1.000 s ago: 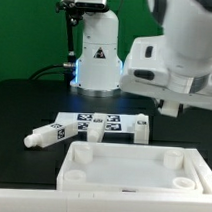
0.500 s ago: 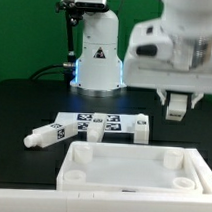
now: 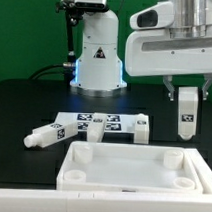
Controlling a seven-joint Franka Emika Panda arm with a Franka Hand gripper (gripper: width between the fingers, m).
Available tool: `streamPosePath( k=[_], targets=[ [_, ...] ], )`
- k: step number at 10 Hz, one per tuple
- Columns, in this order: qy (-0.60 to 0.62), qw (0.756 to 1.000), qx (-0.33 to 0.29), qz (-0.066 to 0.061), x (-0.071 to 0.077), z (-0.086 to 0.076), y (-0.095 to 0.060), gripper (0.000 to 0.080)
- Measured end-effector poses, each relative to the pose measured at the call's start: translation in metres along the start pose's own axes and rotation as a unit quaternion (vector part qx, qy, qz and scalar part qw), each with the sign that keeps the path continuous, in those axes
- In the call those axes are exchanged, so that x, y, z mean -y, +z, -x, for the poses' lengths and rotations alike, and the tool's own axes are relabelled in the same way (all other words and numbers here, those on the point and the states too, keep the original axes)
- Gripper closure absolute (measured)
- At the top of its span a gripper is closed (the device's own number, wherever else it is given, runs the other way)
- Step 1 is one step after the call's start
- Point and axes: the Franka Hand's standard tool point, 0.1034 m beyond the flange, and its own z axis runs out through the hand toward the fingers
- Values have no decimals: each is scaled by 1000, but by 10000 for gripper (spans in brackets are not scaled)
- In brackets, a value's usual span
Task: Assemble desk
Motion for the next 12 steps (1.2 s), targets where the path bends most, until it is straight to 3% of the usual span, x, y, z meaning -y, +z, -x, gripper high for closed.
streamPosePath(
  k=[2,3,4,6,7,8,9,12],
  targets=[
    [-27,996,-83,-22,1,-37,-19,512],
    [-33,992,-120,-26,5,-42,-22,512],
    [-36,987,-152,-26,5,-35,-17,512],
    [-52,985,-165,-22,2,-34,-15,512],
    [-97,981,-165,-6,-10,-39,-15,512],
    [-142,975,-174,4,-14,-61,-35,512],
    [-151,970,-190,3,-8,-78,-49,512],
    [-146,971,-188,1,-6,-78,-47,512]
  ],
)
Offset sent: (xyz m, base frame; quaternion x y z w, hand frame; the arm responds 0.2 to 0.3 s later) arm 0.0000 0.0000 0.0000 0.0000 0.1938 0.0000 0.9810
